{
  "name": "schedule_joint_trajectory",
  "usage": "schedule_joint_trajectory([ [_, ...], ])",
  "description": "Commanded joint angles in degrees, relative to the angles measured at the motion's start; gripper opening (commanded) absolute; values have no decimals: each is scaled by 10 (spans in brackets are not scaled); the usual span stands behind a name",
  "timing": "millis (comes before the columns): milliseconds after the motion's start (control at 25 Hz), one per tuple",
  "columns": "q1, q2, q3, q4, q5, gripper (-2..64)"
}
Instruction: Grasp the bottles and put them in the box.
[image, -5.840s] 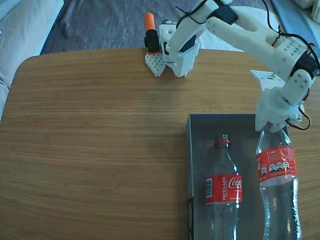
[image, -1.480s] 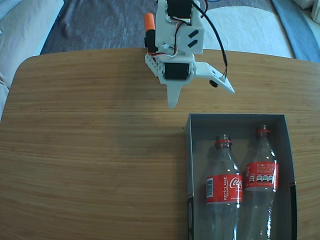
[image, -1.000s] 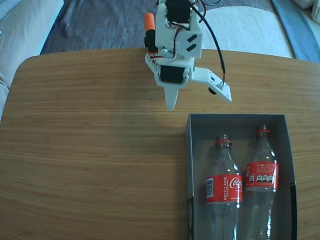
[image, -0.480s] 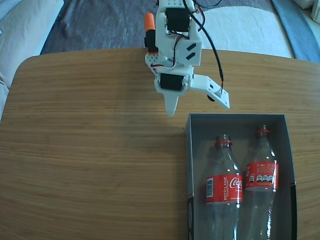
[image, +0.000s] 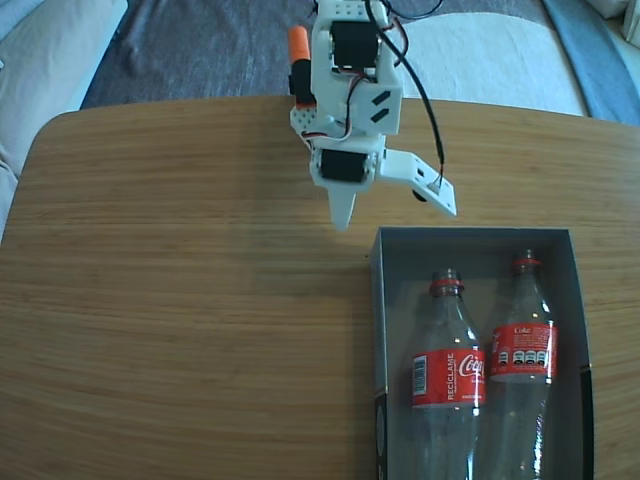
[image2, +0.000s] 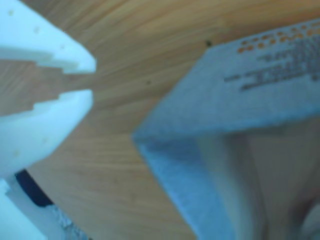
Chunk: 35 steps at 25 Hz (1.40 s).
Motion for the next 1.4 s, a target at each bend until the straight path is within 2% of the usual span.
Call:
schedule_joint_trajectory([
  [0,-1,37,-2,2,-22,-6],
  [360,-2,103,12,41,-83,-6],
  [720,-27,178,24,83,-83,-5],
  [1360,-26,228,40,86,-83,-3],
])
